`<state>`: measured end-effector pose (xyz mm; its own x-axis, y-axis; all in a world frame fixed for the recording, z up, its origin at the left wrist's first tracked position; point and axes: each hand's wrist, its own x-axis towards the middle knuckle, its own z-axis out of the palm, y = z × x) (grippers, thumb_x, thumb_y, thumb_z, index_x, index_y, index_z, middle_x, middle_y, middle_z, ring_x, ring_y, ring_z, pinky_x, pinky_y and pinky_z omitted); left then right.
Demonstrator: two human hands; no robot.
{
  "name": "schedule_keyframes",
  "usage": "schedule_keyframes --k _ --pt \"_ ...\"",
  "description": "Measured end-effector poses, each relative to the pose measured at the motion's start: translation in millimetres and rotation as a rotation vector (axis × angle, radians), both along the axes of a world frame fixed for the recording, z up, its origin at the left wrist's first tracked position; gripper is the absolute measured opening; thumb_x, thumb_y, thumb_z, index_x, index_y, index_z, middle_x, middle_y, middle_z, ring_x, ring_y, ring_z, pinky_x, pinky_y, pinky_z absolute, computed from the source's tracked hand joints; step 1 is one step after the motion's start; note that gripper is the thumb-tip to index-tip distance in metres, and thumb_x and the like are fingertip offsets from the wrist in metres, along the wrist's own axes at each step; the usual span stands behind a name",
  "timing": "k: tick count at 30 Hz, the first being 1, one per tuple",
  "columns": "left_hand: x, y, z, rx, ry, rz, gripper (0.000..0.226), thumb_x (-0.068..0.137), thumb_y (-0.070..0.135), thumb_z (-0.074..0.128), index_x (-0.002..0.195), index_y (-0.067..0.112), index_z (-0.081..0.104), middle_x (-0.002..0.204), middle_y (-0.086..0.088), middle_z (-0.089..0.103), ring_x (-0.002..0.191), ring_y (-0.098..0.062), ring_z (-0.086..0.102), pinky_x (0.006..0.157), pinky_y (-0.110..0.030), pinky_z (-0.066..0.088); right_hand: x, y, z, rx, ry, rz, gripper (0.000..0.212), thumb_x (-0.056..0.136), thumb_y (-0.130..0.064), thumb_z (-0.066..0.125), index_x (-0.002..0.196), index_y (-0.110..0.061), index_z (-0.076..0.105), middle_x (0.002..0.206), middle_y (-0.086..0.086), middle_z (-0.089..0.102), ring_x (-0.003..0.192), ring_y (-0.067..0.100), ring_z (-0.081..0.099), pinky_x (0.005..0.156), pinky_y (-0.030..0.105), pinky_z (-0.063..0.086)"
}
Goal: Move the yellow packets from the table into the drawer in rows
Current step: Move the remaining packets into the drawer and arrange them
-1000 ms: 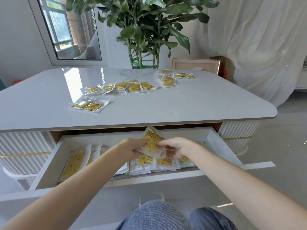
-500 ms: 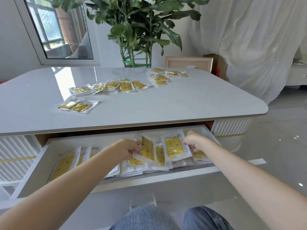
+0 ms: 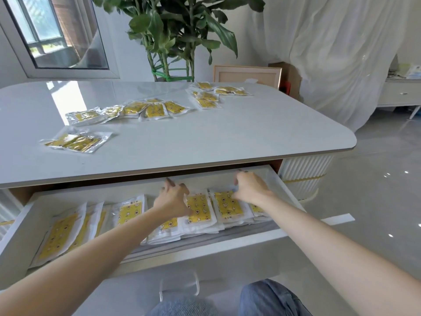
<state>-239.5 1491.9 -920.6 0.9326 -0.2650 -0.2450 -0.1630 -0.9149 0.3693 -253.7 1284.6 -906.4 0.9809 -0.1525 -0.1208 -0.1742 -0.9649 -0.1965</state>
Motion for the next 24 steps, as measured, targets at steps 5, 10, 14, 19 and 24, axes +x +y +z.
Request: schedule_keyframes --k 5,10,14,19,24 --pt "-4.2 -7.9 -6.7 0.252 0.013 -0.298 0.083 0.08 0.044 0.068 0.149 0.027 0.025 0.148 -0.004 0.026 0.135 -0.026 0.027 0.098 -0.042 0.046 2.2 5.1 -6.7 0.104 0.363 0.257 0.09 0.07 -0.027 0.083 0.148 -0.025 0.036 0.152 0.0 0.038 0.137 0.023 0.038 0.109 0.038 0.037" --pt "2.9 -18.5 -16.8 0.234 0.017 -0.361 0.088 0.08 0.04 0.069 0.151 0.024 0.019 0.153 -0.005 0.026 0.136 -0.025 0.036 0.105 -0.042 0.041 6.2 -0.7 -17.5 0.004 0.318 0.255 0.092 0.07 -0.019 0.083 0.147 -0.029 0.035 0.149 0.003 0.04 0.133 0.026 0.042 0.105 0.038 0.041" --pt "4.1 -15.8 -17.5 0.233 0.017 -0.38 0.088 0.08 0.043 0.068 0.151 0.026 0.018 0.155 -0.005 0.023 0.139 -0.025 0.032 0.108 -0.044 0.038 1.3 0.2 -14.0 0.034 0.287 0.248 0.091 0.069 -0.015 0.084 0.146 -0.027 0.038 0.147 0.004 0.041 0.133 0.027 0.042 0.106 0.04 0.04" --pt "-4.9 -6.4 -0.6 0.109 -0.009 -0.325 0.069 0.087 0.043 0.06 0.147 0.027 0.029 0.148 -0.002 0.038 0.134 -0.021 0.039 0.106 -0.04 0.04 -13.0 2.6 7.5 0.106 0.17 0.247 0.058 0.082 -0.02 0.072 0.136 -0.025 0.052 0.14 0.0 0.051 0.127 0.02 0.049 0.102 0.038 0.043" --pt "-25.5 5.4 29.9 -0.037 -0.08 -0.223 0.053 0.089 0.039 0.057 0.139 0.029 0.043 0.136 0.003 0.053 0.122 -0.016 0.051 0.099 -0.032 0.045 -33.9 8.2 41.3 0.327 0.008 0.242 0.031 0.089 -0.024 0.064 0.119 -0.023 0.064 0.117 -0.004 0.065 0.102 0.009 0.058 0.081 0.021 0.043"
